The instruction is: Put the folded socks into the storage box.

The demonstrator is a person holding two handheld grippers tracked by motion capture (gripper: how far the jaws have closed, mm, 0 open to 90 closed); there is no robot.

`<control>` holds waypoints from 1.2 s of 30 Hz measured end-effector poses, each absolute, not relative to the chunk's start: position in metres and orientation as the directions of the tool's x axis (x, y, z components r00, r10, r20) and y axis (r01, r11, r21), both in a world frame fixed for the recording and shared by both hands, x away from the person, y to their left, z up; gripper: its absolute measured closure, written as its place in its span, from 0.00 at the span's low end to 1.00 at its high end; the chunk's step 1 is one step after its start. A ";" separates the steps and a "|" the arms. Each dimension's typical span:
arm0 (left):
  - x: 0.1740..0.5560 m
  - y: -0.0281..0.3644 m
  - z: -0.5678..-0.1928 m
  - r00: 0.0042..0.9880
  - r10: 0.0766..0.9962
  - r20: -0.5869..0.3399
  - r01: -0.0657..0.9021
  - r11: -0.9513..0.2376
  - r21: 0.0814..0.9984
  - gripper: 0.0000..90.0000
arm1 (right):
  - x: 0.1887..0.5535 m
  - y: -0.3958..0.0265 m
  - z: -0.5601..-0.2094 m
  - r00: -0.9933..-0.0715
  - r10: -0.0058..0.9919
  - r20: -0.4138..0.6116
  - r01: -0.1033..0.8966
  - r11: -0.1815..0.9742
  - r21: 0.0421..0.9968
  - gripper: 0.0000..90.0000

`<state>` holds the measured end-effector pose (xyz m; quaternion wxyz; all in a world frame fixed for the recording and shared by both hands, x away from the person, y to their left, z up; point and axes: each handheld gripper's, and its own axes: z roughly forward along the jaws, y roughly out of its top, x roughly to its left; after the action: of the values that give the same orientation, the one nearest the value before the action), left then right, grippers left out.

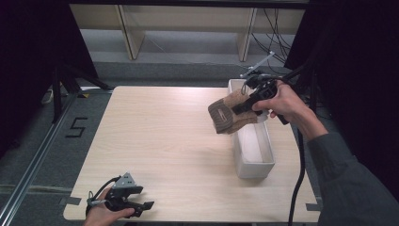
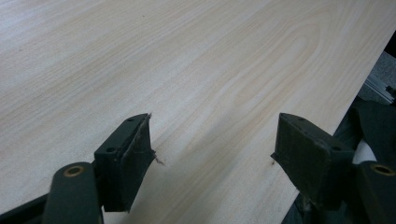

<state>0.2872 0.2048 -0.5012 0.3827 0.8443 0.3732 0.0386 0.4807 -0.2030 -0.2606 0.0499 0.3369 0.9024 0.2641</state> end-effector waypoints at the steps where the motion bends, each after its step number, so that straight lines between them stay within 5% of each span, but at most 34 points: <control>1: 0.287 0.205 -0.501 0.721 0.658 -0.218 0.599 -0.433 0.673 0.30 | 0.482 -0.207 -0.259 -0.763 0.640 0.089 0.586 0.628 0.512 0.61; 18: 0.289 0.206 -0.503 0.723 0.661 -0.204 0.599 -0.451 0.662 0.29 | 0.516 -0.263 -0.264 -0.678 0.735 0.000 0.636 0.586 0.501 0.61; 36: 0.289 0.205 -0.506 0.720 0.661 -0.212 0.610 -0.456 0.649 0.30 | 0.558 -0.252 -0.314 -0.668 0.725 -0.170 0.633 0.673 0.383 0.61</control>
<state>0.2889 0.2051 -0.5060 0.3651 0.8524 0.3726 0.0350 0.5581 -0.2517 -0.3140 0.1561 0.3766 0.9012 0.1473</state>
